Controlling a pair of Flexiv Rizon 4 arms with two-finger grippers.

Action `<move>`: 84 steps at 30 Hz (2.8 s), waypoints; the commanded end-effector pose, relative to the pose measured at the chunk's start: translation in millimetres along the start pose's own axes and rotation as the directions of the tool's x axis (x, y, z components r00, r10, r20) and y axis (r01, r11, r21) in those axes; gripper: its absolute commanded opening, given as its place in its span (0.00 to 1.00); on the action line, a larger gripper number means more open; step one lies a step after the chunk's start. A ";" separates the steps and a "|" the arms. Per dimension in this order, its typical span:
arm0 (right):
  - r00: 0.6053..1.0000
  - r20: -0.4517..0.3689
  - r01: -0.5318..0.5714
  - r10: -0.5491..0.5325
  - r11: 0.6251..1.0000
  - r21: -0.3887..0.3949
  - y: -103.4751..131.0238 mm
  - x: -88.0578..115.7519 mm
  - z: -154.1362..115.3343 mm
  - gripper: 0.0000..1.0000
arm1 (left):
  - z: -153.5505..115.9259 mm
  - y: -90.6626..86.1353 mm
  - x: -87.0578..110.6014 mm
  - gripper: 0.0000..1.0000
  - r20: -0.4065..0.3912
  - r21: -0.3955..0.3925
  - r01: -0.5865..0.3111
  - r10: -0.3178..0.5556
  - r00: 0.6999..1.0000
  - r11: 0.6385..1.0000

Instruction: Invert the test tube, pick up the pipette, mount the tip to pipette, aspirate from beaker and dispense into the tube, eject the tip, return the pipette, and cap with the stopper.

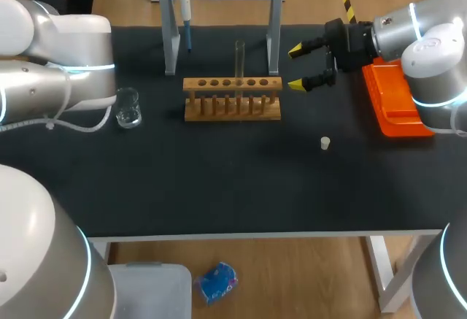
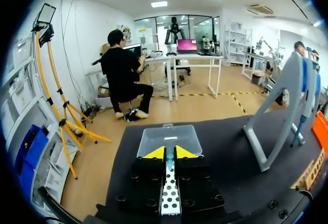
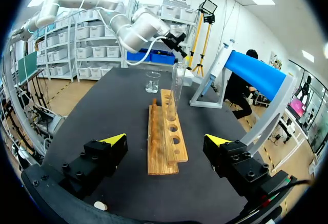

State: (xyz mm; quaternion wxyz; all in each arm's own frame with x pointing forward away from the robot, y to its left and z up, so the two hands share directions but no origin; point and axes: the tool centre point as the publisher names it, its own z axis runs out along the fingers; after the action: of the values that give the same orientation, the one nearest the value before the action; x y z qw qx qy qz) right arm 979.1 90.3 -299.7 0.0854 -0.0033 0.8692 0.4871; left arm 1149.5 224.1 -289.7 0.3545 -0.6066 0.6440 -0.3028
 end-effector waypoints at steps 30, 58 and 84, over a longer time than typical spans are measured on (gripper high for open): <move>1.000 0.000 0.001 -0.001 1.000 -0.001 -0.3 0.2 -0.5 1.00 | -120.8 -22.9 61.6 0.00 -0.429 0.276 -0.338 0.430 0.795 0.900; 1.000 0.000 0.001 -0.001 1.000 -0.001 -0.3 0.2 -0.5 1.00 | -211.0 -17.1 152.9 0.00 -0.631 0.415 -0.557 0.669 0.392 0.719; 1.000 0.000 0.001 -0.001 1.000 -0.001 -0.3 0.2 -0.5 1.00 | -274.9 26.3 303.7 0.00 -0.809 0.239 -0.601 0.499 0.312 0.763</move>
State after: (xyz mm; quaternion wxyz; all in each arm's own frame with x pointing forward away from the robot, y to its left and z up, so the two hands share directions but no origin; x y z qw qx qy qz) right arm 979.1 90.4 -299.7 0.0854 -0.0034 0.8692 0.4871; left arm 906.7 -71.3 -177.9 0.0445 -0.1422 0.9142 -0.3769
